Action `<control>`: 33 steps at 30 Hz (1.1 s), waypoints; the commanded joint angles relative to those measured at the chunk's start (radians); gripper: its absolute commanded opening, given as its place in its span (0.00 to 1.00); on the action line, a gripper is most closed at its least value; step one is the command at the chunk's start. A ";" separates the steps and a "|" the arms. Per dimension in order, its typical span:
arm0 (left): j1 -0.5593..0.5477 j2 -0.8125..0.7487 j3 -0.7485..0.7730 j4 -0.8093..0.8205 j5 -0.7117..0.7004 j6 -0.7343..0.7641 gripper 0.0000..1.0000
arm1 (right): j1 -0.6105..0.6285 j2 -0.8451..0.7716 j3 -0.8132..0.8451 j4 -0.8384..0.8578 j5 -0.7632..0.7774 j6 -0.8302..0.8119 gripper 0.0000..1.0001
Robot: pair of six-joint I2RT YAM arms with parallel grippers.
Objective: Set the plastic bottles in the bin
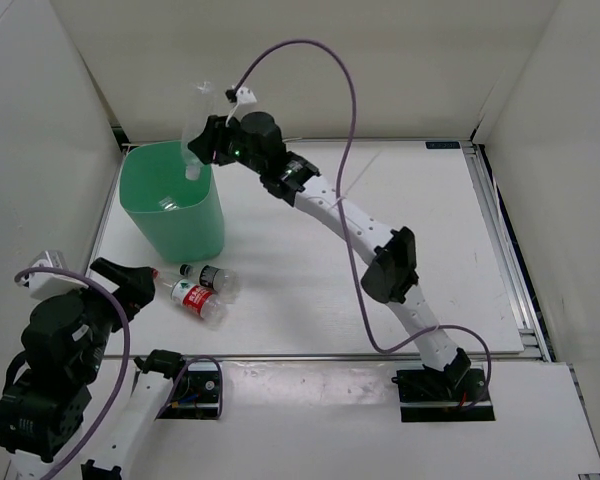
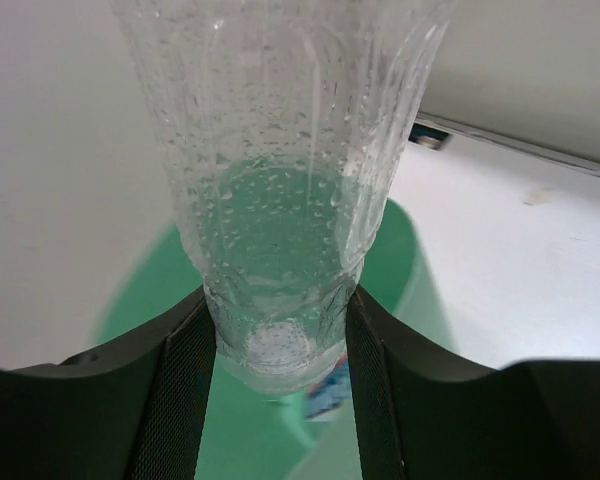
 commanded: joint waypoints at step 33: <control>-0.004 0.261 -0.731 0.568 0.139 -0.364 1.00 | 0.207 -0.669 -0.413 -0.482 0.418 -0.456 1.00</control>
